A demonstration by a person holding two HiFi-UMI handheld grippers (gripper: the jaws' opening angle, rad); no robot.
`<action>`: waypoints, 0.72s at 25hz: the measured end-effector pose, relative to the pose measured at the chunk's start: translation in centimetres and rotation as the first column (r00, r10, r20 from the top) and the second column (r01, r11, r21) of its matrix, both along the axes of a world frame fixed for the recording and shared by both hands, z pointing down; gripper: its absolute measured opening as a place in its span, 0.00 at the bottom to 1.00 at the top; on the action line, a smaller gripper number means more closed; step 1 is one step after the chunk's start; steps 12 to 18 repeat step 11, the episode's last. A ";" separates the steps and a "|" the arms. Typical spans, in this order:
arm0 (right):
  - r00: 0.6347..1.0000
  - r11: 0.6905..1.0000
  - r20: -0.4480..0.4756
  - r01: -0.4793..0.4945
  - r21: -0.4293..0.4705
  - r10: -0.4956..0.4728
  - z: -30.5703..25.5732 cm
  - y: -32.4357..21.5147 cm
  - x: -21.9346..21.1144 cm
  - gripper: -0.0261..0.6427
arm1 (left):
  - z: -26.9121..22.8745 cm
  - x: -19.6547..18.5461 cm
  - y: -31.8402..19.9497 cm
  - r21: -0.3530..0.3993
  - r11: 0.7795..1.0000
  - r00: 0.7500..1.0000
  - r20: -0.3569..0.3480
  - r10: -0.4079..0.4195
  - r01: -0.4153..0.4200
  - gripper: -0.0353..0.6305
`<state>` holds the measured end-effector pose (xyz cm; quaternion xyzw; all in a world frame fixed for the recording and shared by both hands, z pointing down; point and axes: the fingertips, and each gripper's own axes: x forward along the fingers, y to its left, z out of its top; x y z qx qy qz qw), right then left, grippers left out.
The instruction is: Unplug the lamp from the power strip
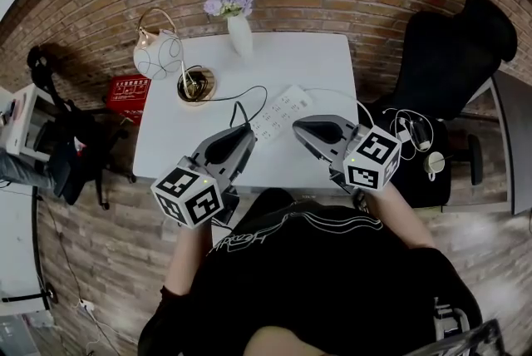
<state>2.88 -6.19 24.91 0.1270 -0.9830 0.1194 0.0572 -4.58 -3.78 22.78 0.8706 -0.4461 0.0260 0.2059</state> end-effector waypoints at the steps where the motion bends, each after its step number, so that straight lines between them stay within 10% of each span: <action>1: 1.000 1.000 0.000 0.000 -0.001 0.000 0.0 -0.1 0.0 0.03 | 0.0 0.0 0.0 -0.001 1.000 1.000 0.000 0.000 0.000 0.13; 18: 1.000 1.000 0.007 -0.008 0.005 0.008 -0.4 -0.5 0.1 0.03 | -0.1 0.3 -0.4 -0.001 1.000 1.000 0.013 0.005 -0.005 0.13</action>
